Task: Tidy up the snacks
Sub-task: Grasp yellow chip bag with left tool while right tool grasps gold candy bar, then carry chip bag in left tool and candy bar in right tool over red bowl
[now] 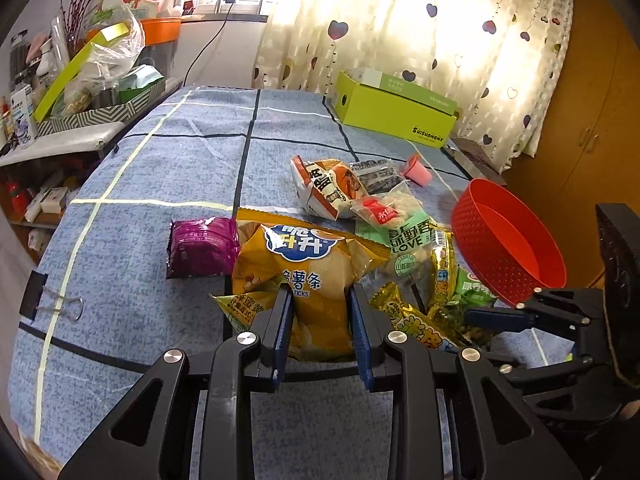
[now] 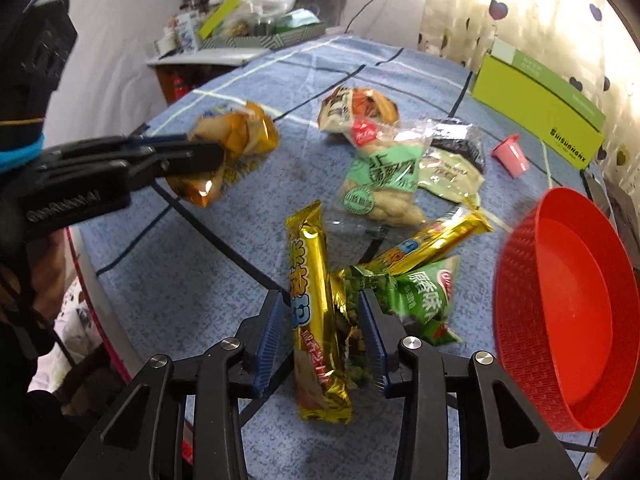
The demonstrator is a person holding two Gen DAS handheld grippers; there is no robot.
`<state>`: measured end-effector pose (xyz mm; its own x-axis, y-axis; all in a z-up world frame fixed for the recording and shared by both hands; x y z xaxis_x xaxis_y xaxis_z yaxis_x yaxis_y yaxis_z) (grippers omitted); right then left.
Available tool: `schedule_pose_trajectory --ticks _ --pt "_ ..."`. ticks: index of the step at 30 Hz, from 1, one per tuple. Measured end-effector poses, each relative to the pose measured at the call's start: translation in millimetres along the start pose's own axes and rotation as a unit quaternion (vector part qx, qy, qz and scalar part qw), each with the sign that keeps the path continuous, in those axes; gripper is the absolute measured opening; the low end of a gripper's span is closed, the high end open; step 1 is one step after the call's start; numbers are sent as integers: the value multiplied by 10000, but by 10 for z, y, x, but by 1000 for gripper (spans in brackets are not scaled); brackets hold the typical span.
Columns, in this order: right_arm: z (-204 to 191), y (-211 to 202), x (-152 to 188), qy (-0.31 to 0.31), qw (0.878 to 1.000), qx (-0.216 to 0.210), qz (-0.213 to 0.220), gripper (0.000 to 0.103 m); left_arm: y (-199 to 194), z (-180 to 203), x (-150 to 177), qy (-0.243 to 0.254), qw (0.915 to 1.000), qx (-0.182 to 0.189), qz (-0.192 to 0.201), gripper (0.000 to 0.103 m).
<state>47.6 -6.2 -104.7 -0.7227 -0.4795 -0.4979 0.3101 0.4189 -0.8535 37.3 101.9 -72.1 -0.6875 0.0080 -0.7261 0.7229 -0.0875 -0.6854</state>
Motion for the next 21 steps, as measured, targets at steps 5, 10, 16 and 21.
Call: schedule_pose_trajectory --ticks 5,10,16,21 --pt "-23 172 62 -107 9994 106 -299 28 -41 -23 2 -25 10000 0 22 29" --pt "-48 183 55 -151 9994 174 -246 20 -67 -10 10 -14 10000 39 23 29" --pt "-49 -35 -29 12 10000 -2 61 20 -141 28 -10 24 9999 58 82 29" --pt "23 -243 -124 208 9994 -114 260 20 -197 64 -35 49 9999 40 128 29"
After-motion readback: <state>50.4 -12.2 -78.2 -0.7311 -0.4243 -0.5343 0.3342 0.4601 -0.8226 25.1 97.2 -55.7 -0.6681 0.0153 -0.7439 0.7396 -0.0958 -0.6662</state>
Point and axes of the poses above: each gripper's, at about its wrist camera, not at the fingertips, and y roughly the way its jaws point, z to its right, x to its underside, the point moved 8 cm from there along y, roughly the way its jaws point, and after that the axes turned 14 degrees about y, right-handed, at the moved point
